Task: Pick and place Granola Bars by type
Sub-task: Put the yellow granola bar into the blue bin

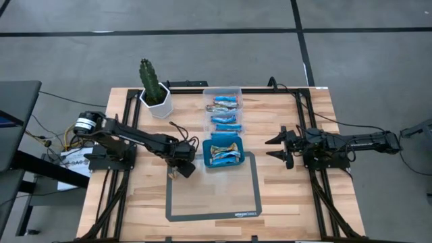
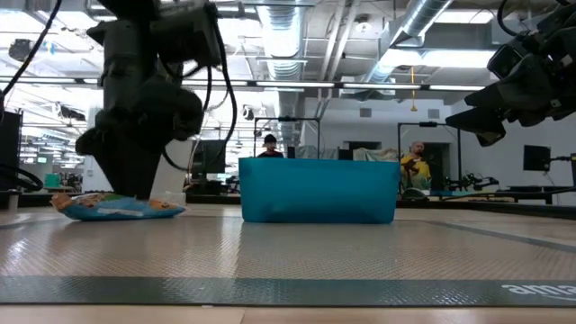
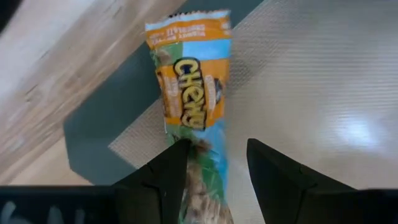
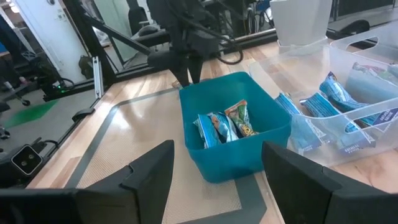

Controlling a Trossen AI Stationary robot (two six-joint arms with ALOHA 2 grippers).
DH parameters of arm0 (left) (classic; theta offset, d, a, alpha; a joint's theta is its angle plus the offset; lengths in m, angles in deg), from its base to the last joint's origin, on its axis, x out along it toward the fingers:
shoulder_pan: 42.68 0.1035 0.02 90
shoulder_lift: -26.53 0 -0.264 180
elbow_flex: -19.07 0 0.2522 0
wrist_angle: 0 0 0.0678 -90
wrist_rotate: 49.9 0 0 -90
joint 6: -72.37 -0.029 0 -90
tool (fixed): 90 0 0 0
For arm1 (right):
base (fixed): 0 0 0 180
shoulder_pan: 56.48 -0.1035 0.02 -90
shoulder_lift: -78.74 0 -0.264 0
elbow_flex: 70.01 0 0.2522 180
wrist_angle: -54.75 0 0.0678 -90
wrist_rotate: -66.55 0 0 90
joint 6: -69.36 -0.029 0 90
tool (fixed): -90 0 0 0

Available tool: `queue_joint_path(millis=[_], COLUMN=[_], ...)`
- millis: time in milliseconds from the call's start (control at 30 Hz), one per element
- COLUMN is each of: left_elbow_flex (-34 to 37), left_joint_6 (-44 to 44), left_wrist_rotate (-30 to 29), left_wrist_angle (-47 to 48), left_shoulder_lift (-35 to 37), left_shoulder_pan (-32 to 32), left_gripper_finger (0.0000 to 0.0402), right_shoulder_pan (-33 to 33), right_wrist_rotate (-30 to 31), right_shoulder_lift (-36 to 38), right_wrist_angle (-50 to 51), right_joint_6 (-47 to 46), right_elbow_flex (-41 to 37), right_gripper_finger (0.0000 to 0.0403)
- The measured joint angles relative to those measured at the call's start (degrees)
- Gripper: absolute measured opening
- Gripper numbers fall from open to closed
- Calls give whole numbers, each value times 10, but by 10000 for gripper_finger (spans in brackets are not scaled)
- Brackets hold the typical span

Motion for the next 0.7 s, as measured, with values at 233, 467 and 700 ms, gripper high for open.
queue_joint_path(millis=[233, 467, 700], left_elbow_flex=[0, 0, 0], left_joint_6=[-8, -11, -11], left_wrist_rotate=[-14, -17, -15], left_wrist_angle=[-10, -13, -15], left_shoulder_lift=[-25, -25, -25], left_shoulder_pan=[0, 1, 3], left_gripper_finger=[160, 120, 41], right_shoulder_pan=[0, 0, 0], right_wrist_rotate=[0, 0, 0], right_shoulder_lift=[0, 0, 0], right_wrist_angle=[1, 1, 0], right_joint_6=[0, 0, 0], right_elbow_flex=[0, 0, 0], right_gripper_finger=[235, 235, 235])
